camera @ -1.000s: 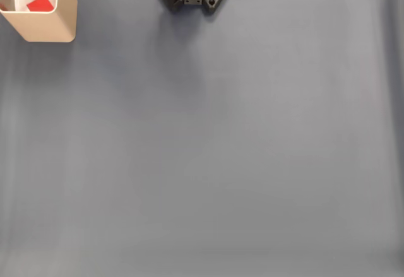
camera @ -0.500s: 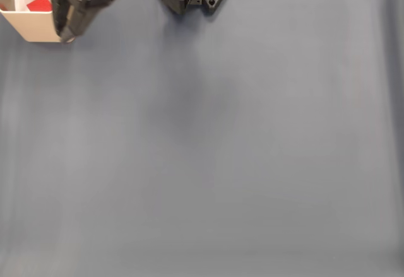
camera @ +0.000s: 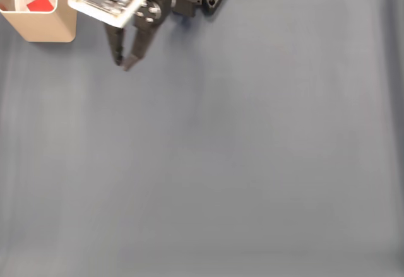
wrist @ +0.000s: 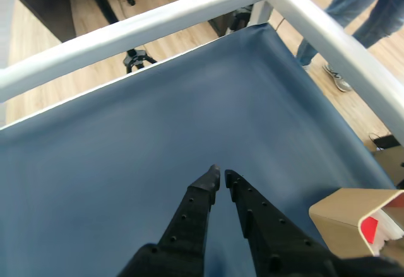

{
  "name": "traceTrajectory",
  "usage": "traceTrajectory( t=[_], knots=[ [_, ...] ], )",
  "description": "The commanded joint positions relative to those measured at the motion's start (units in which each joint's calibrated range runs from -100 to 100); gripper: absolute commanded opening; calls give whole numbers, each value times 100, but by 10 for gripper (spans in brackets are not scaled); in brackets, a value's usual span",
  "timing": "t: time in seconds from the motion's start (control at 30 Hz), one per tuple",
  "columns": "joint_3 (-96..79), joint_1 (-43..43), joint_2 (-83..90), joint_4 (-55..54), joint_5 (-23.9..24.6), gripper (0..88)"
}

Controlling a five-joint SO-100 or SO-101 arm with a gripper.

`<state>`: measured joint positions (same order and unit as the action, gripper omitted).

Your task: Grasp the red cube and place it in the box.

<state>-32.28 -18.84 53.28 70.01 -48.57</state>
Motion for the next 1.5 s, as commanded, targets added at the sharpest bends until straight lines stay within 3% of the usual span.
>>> traceTrajectory(
  t=[0.0, 0.6, 1.47],
  knots=[
    [-20, 421, 209, -189, 63, 0],
    [-1900, 1756, 1197, -1148, 24, 0],
    [-5358, 2126, 3476, -1870, -29, 0]
  ],
)
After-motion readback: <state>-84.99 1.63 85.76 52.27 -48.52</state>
